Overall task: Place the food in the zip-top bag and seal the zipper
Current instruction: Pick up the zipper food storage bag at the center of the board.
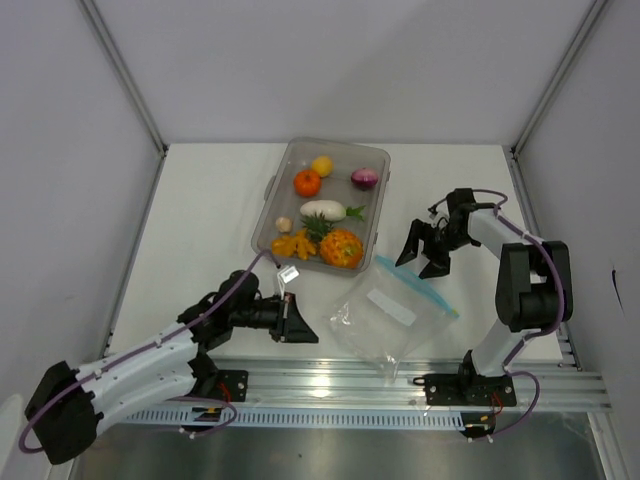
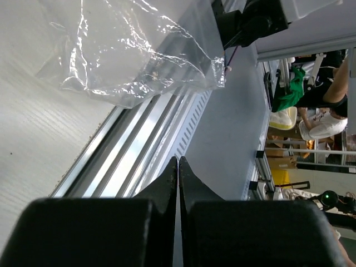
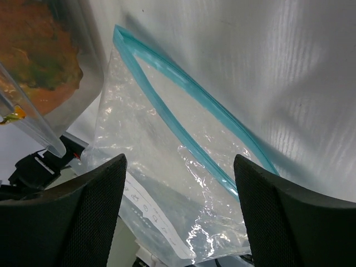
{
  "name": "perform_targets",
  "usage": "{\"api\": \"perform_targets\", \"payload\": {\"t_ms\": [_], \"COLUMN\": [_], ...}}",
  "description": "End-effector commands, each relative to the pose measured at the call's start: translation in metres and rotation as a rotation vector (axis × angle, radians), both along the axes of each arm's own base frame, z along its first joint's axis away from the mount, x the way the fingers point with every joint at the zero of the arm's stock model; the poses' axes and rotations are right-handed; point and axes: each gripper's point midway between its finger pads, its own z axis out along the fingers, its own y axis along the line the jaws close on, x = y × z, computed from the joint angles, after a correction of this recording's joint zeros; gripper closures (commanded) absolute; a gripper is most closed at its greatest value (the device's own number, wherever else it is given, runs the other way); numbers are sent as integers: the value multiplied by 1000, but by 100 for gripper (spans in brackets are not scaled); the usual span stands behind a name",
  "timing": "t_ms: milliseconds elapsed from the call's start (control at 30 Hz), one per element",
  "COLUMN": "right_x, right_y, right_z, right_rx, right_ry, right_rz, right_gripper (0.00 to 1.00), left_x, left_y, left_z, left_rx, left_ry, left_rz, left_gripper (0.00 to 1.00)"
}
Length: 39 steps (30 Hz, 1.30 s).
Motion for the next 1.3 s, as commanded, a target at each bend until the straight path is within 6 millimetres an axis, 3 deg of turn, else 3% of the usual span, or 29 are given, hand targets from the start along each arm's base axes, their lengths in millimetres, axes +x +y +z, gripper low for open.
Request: {"api": "perform_targets", "payload": {"t_ms": [0,33,100,233,600,767,900,933,1067,1200,1267], "right_x": [-8,-8,-13,-23,-74,-93,-107,-111,-114,-113,-116], "right_y": [13,17,26,40,83,97,101,101,109,119,123], "right_z": [-4,-4,-6,-8,18,41,42,39,46,53,54], "right_rx": [64,72,89,106,220,283,316,323,380,408,420], "right_ry": [27,32,46,68,73,39,47,59,50,6,19], "right_rz": [37,41,65,101,192,236,259,263,274,285,285], "right_gripper": [21,21,22,25,39,53,59,65,76,78,90], "left_x": [14,17,21,34,47,48,48,48,48,49,49], "left_y": [-18,-25,-32,-47,-52,-53,-52,-52,-51,-48,-45], "left_z": [-7,-4,-21,-32,-63,-65,-64,-64,-61,-54,-53], "left_rx": [-4,-23,10,0,96,96,96,98,94,90,102], "left_ry": [-1,-8,30,49,81,87,79,79,73,41,31], "left_rz": [36,32,27,41,73,68,65,68,68,83,87], "left_gripper": [99,99,99,99,99,99,99,99,99,100,99]}}
